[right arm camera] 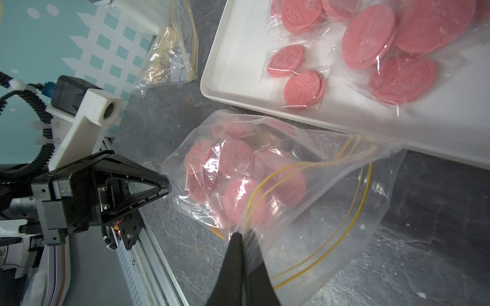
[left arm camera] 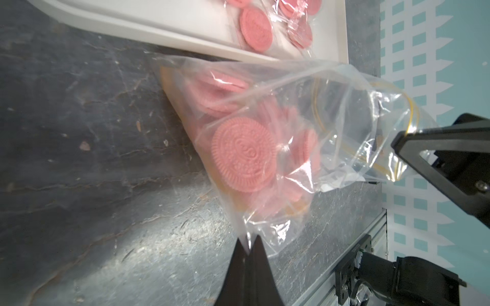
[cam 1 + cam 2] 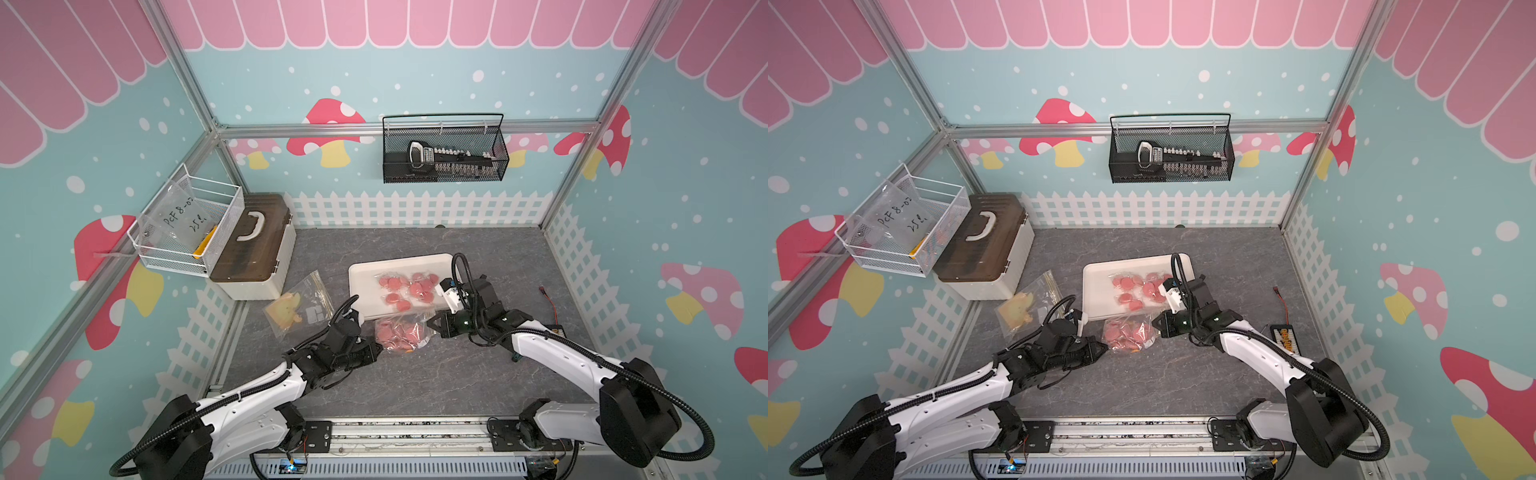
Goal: Pour cookies out of the ziploc bag
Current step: 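Pour the cookies out of the ziploc bag onto the tray.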
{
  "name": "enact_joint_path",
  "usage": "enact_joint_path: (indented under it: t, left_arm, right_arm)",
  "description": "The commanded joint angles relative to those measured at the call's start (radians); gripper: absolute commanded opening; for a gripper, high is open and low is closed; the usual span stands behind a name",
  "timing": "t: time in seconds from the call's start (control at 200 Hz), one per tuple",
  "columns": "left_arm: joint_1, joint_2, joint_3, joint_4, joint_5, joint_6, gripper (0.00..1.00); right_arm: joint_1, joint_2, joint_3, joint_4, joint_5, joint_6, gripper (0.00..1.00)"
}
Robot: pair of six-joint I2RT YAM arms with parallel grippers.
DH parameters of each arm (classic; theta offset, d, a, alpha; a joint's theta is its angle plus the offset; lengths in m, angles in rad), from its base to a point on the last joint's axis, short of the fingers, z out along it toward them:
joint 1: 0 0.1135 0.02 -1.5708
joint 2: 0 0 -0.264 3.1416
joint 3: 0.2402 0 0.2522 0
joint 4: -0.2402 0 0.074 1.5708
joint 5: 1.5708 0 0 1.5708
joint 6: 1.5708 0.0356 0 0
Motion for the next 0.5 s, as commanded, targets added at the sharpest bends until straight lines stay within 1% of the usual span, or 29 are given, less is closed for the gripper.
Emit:
enact_joint_path:
  t: [0.0,0.265,0.495]
  left_arm:
    - [0.024,-0.018,0.042,-0.043,-0.007,0.029,0.0]
    - [0.045,-0.004,0.079,-0.056,0.002,0.054,0.0]
    - [0.063,-0.004,0.07,-0.05,0.004,0.062,0.0]
  right_arm:
    - [0.005,-0.012,0.04,-0.02,0.009,-0.019,0.0]
    - [0.004,0.0,0.088,-0.037,0.007,-0.025,0.0]
    - [0.005,0.005,0.113,-0.053,-0.005,-0.036,0.0]
